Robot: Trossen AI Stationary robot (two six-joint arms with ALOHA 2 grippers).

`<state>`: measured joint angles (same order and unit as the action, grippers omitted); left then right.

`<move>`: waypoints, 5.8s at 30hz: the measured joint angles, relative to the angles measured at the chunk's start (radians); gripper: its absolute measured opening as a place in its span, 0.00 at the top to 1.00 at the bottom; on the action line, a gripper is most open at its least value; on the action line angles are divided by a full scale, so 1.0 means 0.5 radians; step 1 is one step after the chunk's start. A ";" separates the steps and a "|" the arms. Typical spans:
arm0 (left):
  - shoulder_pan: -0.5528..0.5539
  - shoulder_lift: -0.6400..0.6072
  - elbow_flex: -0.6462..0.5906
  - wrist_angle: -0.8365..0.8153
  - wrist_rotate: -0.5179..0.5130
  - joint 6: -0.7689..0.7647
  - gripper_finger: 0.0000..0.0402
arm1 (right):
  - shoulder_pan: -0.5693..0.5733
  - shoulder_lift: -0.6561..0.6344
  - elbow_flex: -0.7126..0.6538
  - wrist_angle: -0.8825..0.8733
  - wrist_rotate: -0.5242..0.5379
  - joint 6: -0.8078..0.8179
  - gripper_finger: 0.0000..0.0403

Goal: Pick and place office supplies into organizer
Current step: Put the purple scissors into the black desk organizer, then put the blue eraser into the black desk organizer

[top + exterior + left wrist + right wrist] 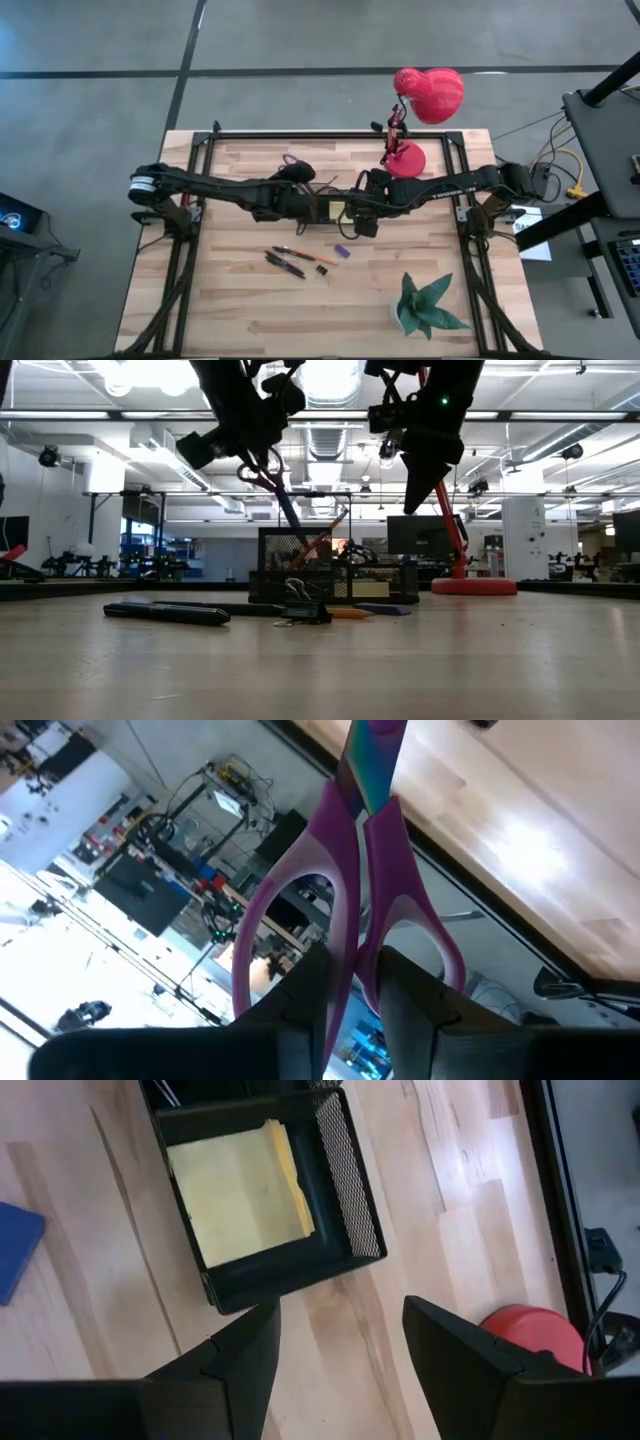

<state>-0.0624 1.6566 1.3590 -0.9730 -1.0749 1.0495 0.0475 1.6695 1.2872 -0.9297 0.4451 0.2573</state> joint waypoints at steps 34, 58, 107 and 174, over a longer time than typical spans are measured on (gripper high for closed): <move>-0.034 0.001 0.006 0.009 -0.184 -0.158 0.99 | 0.000 0.000 -0.112 -0.015 -0.016 0.115 0.50; -0.407 -0.919 -0.168 -0.151 1.119 -2.940 0.99 | 0.238 0.104 -0.189 0.456 -0.733 0.256 0.50; -0.530 -2.071 -1.294 0.077 1.118 -3.239 0.99 | 0.384 0.655 -0.140 0.929 -0.494 0.874 0.51; -0.530 -1.953 -1.291 0.199 1.102 -3.167 0.99 | 0.333 0.809 0.543 0.255 -0.517 -0.069 0.60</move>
<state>-0.3275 0.6799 0.7136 -0.8734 -0.5240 -0.5343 0.2139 2.0742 1.5586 -0.8021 0.1864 0.2228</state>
